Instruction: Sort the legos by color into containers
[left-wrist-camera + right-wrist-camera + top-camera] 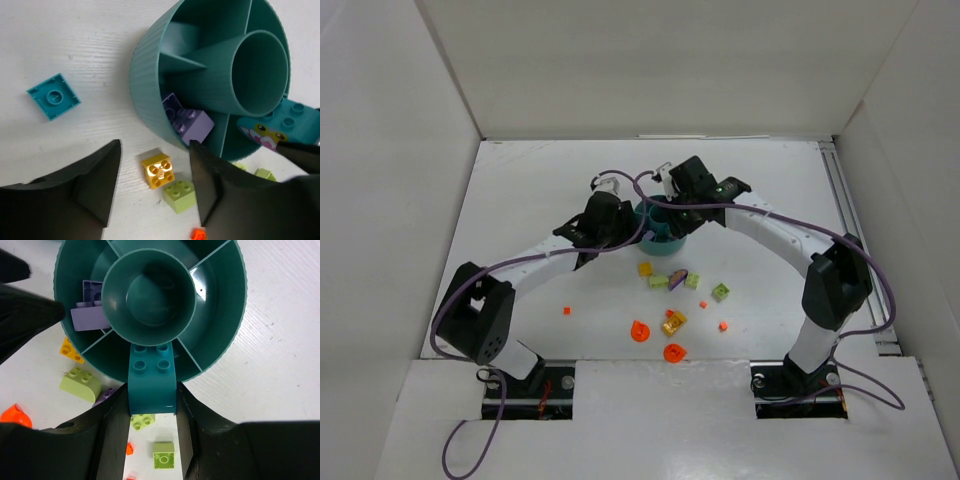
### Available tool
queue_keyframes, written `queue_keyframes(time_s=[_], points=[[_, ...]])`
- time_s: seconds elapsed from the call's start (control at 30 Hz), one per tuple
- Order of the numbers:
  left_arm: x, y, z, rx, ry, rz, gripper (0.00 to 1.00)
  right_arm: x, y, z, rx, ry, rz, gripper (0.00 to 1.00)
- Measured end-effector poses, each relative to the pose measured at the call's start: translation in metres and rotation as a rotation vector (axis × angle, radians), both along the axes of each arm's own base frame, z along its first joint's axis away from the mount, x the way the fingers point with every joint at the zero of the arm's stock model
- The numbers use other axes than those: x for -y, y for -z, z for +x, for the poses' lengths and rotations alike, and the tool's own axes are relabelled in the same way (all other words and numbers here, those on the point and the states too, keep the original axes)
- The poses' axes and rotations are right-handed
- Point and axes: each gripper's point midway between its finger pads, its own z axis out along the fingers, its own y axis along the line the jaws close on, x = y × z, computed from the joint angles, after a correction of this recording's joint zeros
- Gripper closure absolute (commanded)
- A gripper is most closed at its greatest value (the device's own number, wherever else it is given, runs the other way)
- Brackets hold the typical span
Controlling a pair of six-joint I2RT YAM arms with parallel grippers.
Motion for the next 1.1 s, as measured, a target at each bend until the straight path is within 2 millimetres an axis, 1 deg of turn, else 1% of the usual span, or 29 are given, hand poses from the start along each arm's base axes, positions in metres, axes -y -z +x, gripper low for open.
queue_keyframes(time_s=[0.07,0.13,0.27,0.3,0.33,0.43,0.47,0.63,0.73,1.0,1.1], points=[[0.006,0.003,0.006,-0.01,-0.001,-0.01,0.54,0.0,-0.001,-0.001,0.009,-0.015,-0.011,1.0],[0.01,0.001,0.011,-0.003,-0.002,-0.022,0.54,0.001,-0.001,0.0,0.014,-0.025,-0.018,1.0],[0.013,-0.004,0.014,0.011,-0.007,-0.039,0.54,0.0,-0.001,0.0,0.028,-0.054,-0.037,1.0],[0.013,-0.004,0.015,0.014,-0.008,-0.041,0.57,0.0,-0.002,-0.001,0.035,-0.067,-0.043,1.0],[0.013,-0.005,0.015,0.016,-0.009,-0.043,0.57,-0.001,-0.003,-0.001,0.043,-0.082,-0.053,1.0],[0.014,-0.005,0.016,0.018,-0.01,-0.044,0.65,-0.003,-0.007,-0.003,0.073,-0.146,-0.078,1.0],[0.014,-0.005,0.016,0.017,-0.012,-0.045,0.66,-0.003,-0.008,-0.004,0.082,-0.171,-0.087,1.0],[0.017,0.001,0.021,0.003,-0.01,-0.038,0.74,-0.004,-0.015,-0.006,0.135,-0.322,-0.131,1.0],[0.019,0.007,0.024,-0.008,-0.011,-0.031,0.74,-0.005,-0.014,-0.006,0.162,-0.418,-0.168,1.0],[0.019,0.006,0.024,-0.007,-0.014,-0.034,0.74,-0.014,-0.017,-0.01,0.245,-0.616,-0.28,1.0],[0.019,0.006,0.024,-0.007,-0.014,-0.033,0.74,-0.016,-0.017,-0.01,0.262,-0.656,-0.303,0.96]])
